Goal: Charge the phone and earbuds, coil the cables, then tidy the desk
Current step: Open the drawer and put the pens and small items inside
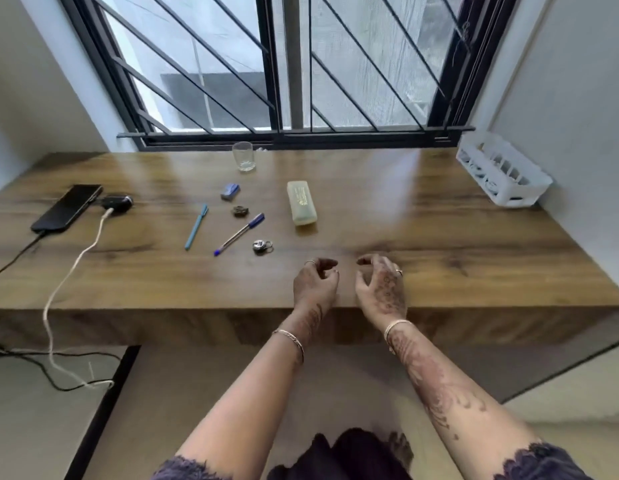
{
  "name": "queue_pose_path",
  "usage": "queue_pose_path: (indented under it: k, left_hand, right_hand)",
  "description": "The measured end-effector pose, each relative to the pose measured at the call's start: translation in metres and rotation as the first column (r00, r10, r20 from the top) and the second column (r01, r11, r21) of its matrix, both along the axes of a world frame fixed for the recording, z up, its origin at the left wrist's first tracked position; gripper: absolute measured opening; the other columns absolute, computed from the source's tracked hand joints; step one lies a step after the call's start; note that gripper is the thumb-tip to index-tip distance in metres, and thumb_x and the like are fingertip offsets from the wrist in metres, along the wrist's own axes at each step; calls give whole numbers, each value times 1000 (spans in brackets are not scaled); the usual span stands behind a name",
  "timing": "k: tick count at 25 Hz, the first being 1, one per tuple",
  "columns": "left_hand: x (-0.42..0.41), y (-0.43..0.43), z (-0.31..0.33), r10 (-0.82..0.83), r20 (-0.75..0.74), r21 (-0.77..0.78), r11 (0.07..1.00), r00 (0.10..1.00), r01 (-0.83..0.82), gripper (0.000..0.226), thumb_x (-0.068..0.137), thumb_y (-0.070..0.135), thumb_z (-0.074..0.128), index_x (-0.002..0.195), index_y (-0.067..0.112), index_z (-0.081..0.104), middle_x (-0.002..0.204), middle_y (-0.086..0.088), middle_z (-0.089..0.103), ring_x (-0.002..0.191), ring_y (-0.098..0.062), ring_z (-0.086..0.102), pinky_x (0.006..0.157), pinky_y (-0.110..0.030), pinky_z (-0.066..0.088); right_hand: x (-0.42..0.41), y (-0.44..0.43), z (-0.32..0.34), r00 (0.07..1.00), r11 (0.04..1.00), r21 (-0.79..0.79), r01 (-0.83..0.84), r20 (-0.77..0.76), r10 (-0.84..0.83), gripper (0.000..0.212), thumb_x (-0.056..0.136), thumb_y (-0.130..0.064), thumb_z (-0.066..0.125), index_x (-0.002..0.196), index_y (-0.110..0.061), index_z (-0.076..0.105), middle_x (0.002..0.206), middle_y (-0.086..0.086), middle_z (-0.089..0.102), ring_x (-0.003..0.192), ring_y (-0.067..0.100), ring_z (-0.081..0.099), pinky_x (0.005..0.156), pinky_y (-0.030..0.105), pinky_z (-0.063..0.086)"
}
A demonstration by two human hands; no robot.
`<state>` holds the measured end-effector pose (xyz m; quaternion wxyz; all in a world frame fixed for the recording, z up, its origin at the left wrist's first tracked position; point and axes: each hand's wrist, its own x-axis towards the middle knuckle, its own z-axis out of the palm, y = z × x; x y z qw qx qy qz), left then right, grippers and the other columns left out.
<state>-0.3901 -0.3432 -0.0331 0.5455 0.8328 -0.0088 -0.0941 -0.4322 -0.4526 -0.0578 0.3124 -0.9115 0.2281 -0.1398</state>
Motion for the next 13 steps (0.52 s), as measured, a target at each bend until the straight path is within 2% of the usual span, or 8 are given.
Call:
queue_pose_path:
  k: [2,4,5,7,8,10,12,13]
  left_hand:
    - [-24,15,-2,-20,62,76,997,998,15,13,85,21,64,96,22,71,92,0,73,82,-8,62,77,-16,44]
    - [-43,25,-5,2,70,99,995,998,-8,10,85,30,66,90,23,71,87,2,72,81,-10,63,73,-16,42]
    - [-53,29,-9,31,59,101,994,998,-37,14,85,34,66,89,22,71,88,3,71,84,-11,64,74,-17,41]
    - [-73,36,-18,100,8,83,991,995,-101,18,86,37,65,90,20,70,89,4,70,90,-13,64,75,-17,38]
    - [-82,38,-22,129,-26,63,990,991,-127,17,86,37,65,89,20,69,88,6,68,92,-13,64,74,-16,37]
    - [-90,41,-29,156,-76,37,987,985,-154,16,85,35,67,91,21,67,89,8,65,95,-14,64,74,-16,38]
    - [-91,39,-38,128,-85,48,991,988,-124,22,84,34,68,101,20,67,103,4,66,102,-15,62,84,-21,45]
    - [-92,38,-42,111,-82,63,992,990,-106,29,84,34,68,109,19,65,112,0,64,107,-15,59,90,-24,45]
  right_hand:
    - [-19,14,-4,991,980,-160,117,90,-103,14,85,-26,61,99,-24,64,104,-2,65,105,23,56,93,38,40]
    - [-51,31,-18,984,963,-210,167,95,-150,10,84,-34,64,92,-28,62,99,-5,63,100,20,56,87,38,40]
    - [-63,38,-23,984,971,-158,177,58,-169,11,84,-37,65,89,-28,61,99,-4,62,100,20,57,86,37,40]
    - [-70,43,-34,967,955,166,247,24,-254,18,84,-40,68,85,-23,60,98,1,65,98,24,61,83,34,44]
    - [-71,45,-35,943,869,384,312,-13,-333,23,84,-41,68,87,-20,60,98,6,67,96,28,63,80,32,46]
    - [-74,46,-41,863,503,750,430,-178,-473,40,84,-46,68,103,-13,58,97,12,65,80,29,64,65,29,50]
    - [-75,40,-48,841,170,902,397,-284,-461,56,82,-54,66,119,-14,49,95,10,58,62,21,56,46,22,46]
    - [-74,35,-49,848,69,931,358,-294,-440,63,82,-57,64,125,-15,44,100,10,56,64,19,56,49,23,48]
